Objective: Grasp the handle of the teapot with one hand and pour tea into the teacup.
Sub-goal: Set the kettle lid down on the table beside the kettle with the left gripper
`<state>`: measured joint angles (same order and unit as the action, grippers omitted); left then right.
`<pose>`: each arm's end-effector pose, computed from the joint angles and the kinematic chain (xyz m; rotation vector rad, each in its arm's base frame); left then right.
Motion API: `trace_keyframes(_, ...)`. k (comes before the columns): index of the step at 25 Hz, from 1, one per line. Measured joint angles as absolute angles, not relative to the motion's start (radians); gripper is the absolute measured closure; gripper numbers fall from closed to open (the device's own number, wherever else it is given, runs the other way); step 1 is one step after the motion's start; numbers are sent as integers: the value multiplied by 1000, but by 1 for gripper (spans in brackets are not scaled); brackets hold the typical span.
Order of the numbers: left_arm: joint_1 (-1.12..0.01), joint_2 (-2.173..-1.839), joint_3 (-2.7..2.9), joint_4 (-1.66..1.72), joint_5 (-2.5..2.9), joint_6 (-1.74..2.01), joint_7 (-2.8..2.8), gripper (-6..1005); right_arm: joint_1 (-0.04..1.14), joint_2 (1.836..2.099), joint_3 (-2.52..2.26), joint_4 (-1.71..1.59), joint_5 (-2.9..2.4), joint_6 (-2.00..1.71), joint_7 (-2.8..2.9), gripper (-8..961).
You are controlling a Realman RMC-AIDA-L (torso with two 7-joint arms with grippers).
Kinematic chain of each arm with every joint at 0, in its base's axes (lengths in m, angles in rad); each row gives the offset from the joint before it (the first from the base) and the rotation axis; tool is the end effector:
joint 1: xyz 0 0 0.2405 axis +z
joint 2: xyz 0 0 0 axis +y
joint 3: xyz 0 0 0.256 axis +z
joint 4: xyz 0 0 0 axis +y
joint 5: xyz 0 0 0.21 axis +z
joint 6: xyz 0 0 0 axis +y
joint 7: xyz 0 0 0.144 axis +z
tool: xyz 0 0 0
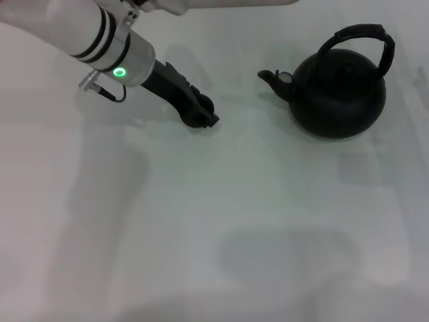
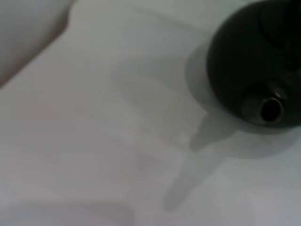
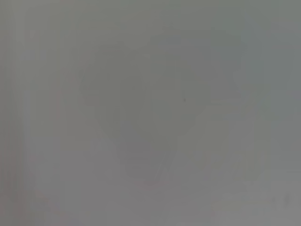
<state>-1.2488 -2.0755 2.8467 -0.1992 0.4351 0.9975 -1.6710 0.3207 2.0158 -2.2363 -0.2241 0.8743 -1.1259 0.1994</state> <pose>-0.1778 0.4253 -0.0856 -2.8327 -0.5911 0.2680 0.3723 0.3060 0.0159 -1.4669 0.6651 0.6542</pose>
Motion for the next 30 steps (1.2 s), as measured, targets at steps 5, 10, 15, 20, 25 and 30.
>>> trace_keyframes(5, -1248, -2075, 2845, -154, 473, 994, -1660, 300, 322, 2016, -2236, -224, 874, -1125, 199, 80)
trace_keyframes(10, -1243, -2077, 2845, -124, 495, 989, -1636, 300, 322, 2016, -2237, -224, 874, -1124, 199, 80)
trace_keyframes(15, -1239, -2078, 2844, -121, 501, 983, -1640, 299, 322, 2016, -2237, -225, 874, -1124, 199, 80)
trace_keyframes(20, -1239, -2078, 2845, -120, 502, 980, -1648, 283, 321, 2017, -2237, -226, 874, -1124, 199, 80)
trace_keyframes(25, -1242, -2079, 2846, -120, 503, 978, -1654, 263, 319, 2017, -2237, -225, 874, -1124, 199, 79)
trace_keyframes(30, -1251, -2076, 2846, -121, 505, 979, -1663, 244, 319, 2017, -2237, -224, 874, -1124, 199, 79)
